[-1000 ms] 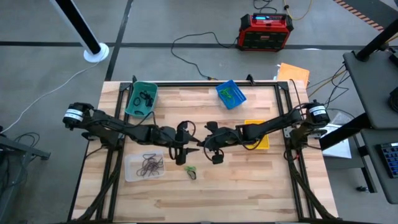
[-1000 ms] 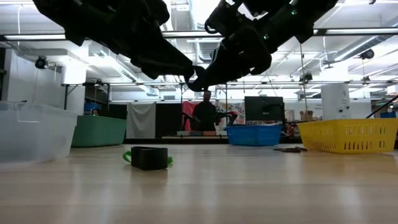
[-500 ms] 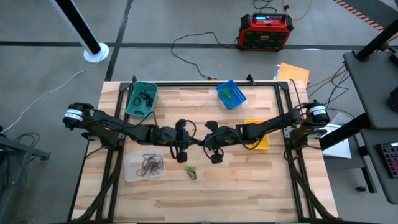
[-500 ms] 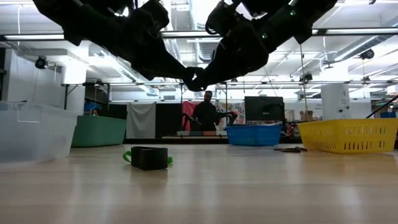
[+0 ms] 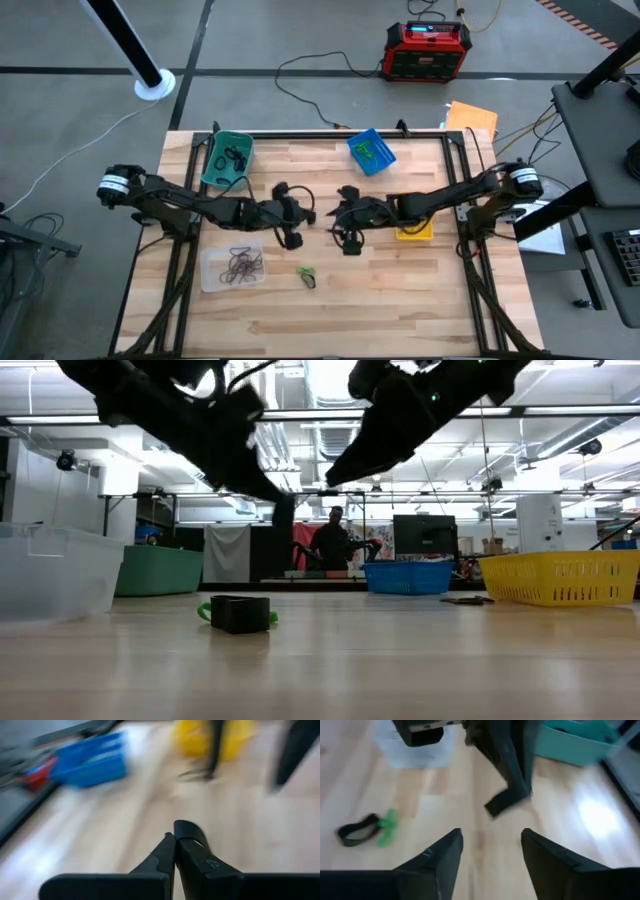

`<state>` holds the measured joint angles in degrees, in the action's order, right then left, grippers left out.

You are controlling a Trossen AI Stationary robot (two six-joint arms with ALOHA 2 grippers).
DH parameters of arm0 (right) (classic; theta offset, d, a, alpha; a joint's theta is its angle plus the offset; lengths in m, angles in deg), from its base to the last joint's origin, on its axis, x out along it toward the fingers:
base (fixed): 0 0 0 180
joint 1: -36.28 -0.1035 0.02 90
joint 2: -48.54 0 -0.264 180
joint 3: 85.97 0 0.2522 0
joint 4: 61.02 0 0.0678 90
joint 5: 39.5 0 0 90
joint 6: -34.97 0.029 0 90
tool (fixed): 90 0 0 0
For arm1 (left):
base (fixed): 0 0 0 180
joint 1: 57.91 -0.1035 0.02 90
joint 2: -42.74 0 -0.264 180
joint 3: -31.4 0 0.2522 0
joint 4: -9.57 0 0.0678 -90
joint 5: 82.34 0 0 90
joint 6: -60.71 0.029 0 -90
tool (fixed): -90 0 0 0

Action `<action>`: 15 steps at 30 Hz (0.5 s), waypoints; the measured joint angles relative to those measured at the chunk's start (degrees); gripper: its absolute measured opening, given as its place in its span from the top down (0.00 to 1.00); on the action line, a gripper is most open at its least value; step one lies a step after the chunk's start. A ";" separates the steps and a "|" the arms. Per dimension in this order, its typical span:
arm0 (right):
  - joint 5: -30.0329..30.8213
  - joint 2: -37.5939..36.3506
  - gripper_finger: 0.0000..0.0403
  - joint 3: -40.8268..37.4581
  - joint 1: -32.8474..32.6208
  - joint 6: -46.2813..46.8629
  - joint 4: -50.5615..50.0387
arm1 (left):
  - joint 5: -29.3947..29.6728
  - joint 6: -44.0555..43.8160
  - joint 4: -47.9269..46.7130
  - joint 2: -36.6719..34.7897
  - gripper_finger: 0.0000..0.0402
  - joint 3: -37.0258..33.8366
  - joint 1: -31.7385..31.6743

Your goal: Sort rubber bands into baskets

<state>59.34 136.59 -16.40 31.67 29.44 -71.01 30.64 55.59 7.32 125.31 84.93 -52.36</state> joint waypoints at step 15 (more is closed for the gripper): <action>7.71 -6.50 0.45 0.00 1.28 4.54 -7.31 | 24.26 -22.27 -67.89 -5.44 1.00 13.02 -35.30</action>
<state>67.05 130.09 -16.40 32.94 33.98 -78.32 54.90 33.32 -60.57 119.87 97.95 -87.67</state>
